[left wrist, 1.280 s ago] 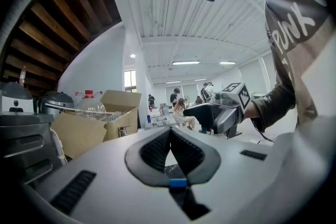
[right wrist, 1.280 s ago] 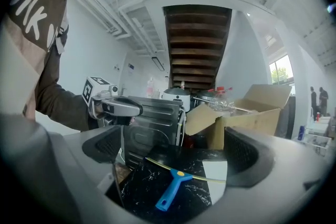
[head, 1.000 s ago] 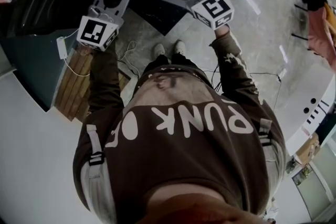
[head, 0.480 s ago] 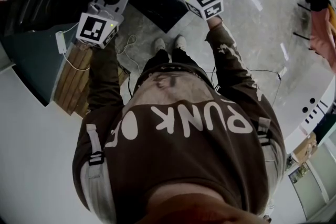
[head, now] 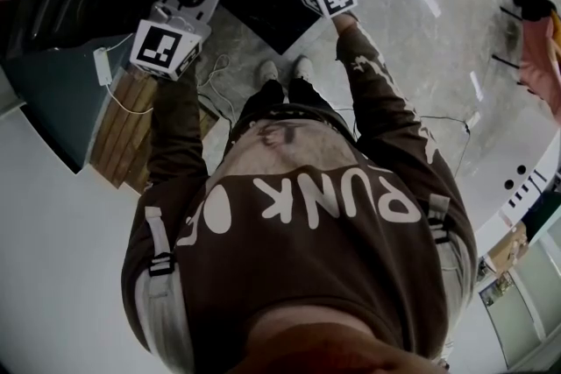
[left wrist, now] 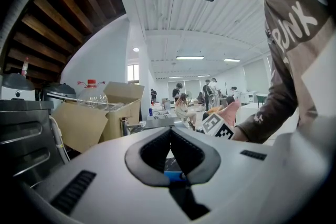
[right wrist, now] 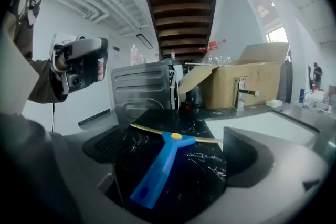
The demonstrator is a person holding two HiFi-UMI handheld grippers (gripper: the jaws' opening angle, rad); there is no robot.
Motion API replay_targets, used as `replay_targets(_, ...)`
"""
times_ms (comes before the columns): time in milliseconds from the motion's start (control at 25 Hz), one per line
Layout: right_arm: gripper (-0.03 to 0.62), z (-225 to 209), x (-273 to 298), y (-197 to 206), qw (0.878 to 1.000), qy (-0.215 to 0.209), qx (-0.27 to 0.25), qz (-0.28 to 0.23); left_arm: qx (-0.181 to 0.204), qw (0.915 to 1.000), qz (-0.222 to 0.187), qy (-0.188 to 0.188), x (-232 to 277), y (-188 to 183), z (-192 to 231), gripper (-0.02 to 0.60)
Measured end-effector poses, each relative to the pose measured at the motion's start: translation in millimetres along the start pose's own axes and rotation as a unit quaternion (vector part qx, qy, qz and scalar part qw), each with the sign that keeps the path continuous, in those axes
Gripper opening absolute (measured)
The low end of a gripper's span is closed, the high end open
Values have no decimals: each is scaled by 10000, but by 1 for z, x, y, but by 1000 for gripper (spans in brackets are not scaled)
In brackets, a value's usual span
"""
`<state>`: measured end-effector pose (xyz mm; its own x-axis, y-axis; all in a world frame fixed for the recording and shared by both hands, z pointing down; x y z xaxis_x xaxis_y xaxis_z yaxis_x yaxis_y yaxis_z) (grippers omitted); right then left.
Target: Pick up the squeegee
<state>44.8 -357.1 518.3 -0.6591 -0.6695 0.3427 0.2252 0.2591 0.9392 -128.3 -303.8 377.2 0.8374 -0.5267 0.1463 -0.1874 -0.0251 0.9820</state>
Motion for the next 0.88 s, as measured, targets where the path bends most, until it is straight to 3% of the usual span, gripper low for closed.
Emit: replay_targets(880, 572, -5, 40, 38, 9949, 330, 401, 859, -12, 10000, 9, 2, -4, 0, -2, 2)
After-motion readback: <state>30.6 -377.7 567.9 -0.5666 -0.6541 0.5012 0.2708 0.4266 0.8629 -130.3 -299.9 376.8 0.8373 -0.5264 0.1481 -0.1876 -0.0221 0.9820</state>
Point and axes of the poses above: the fingertips, and each gripper's own axes: x forward along the fingers, z to its left, y out of its underside, the point moved 7 cm from there along -x, backward along the fingers, and after that the axes turned 1 degree about -x, right-handed, at the moved point
